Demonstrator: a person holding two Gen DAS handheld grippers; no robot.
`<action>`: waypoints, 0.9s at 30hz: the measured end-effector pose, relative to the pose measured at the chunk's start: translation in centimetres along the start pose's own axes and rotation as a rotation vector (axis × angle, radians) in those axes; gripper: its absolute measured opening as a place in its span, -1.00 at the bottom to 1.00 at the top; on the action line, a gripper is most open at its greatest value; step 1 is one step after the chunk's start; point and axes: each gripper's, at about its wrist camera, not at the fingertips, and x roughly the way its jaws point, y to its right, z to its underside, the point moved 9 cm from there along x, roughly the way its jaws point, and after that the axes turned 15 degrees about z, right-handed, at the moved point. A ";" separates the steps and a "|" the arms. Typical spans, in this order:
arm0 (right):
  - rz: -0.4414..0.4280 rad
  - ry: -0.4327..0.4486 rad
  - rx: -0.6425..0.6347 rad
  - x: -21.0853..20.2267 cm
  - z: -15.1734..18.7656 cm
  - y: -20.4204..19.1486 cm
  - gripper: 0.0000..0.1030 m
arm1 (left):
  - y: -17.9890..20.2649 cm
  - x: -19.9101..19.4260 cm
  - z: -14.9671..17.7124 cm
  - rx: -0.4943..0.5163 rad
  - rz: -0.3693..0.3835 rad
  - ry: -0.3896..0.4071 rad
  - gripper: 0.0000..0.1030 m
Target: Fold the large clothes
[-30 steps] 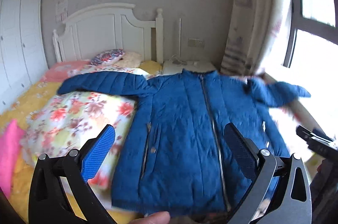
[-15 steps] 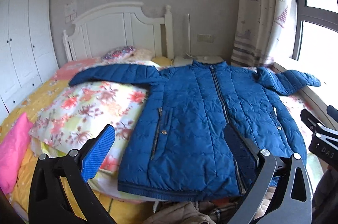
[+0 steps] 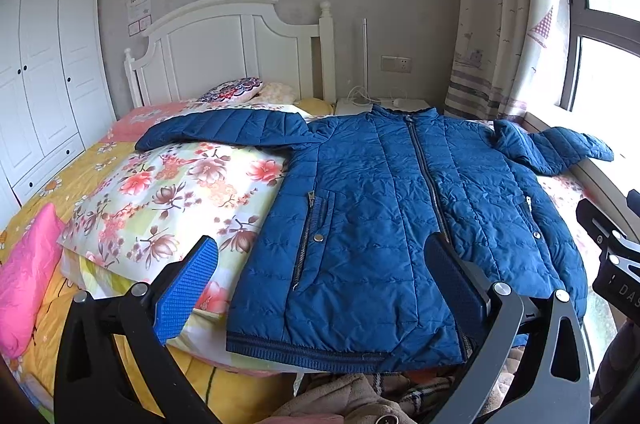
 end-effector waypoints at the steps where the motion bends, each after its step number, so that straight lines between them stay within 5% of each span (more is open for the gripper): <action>1: 0.000 -0.001 0.000 0.0 0.0 0.0 0.96 | 0.0 0.0 0.0 0.001 0.000 0.000 0.91; 27: 0.003 -0.005 -0.010 0.3 0.4 -0.5 0.96 | 0.0 -0.1 0.0 0.009 -0.021 0.007 0.91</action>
